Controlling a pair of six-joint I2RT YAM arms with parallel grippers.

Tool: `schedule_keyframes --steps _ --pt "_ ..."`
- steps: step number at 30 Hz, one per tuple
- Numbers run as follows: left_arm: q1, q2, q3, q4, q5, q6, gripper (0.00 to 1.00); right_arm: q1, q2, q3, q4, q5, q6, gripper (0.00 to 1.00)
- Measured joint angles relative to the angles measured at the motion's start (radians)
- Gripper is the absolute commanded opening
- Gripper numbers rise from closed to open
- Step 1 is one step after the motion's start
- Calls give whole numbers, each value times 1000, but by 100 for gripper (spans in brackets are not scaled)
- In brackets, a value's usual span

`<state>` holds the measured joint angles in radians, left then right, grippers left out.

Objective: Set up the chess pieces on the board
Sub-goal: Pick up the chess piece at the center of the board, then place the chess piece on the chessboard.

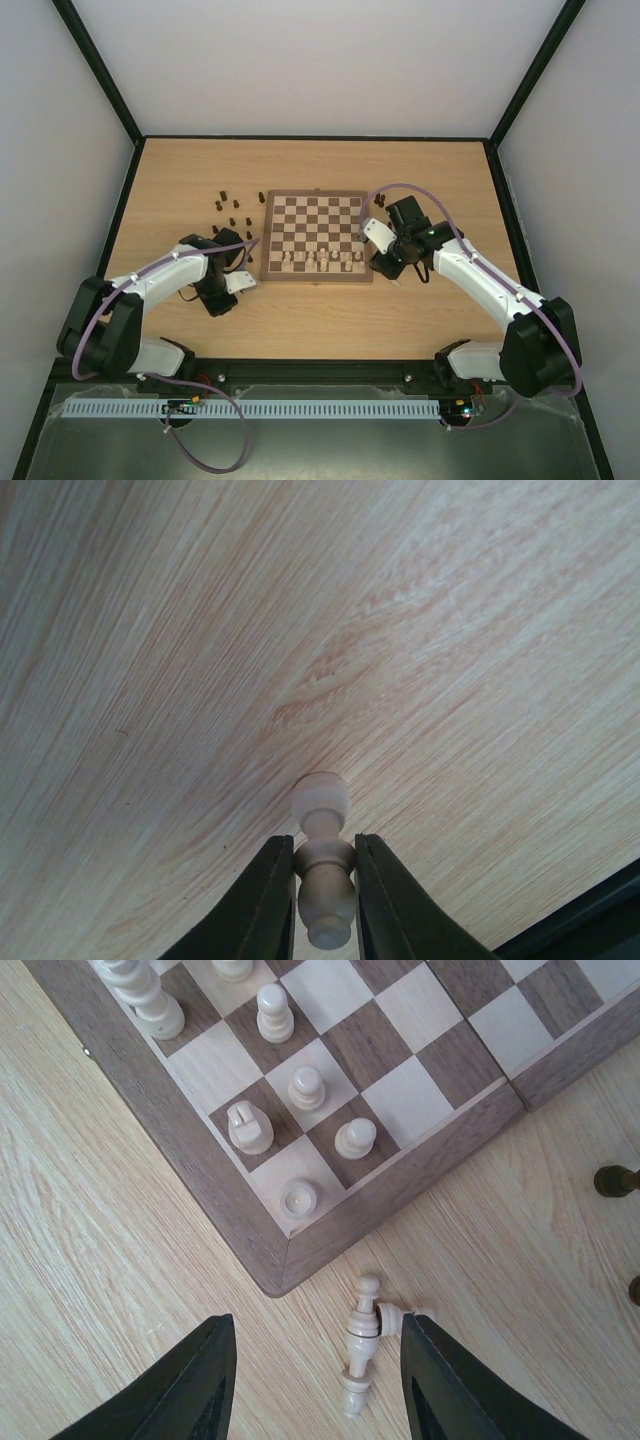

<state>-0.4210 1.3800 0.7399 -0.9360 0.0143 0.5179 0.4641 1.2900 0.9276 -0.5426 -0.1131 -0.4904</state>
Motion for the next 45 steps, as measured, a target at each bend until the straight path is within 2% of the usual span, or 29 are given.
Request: schedule_keyframes --steps 4,11,20,45 --pt "-2 5 0 1 0 0 9 -10 0 -10 0 -3 -3 46" --pt "-13 -4 14 -2 0 -7 7 -23 0 -13 0 -13 -7 46" --pt "-46 -15 210 -37 -1 -10 6 -54 -50 -12 -2 -19 -7 46" --pt "-344 264 588 -88 -24 -42 6 -106 -133 -13 -21 -35 -7 47"
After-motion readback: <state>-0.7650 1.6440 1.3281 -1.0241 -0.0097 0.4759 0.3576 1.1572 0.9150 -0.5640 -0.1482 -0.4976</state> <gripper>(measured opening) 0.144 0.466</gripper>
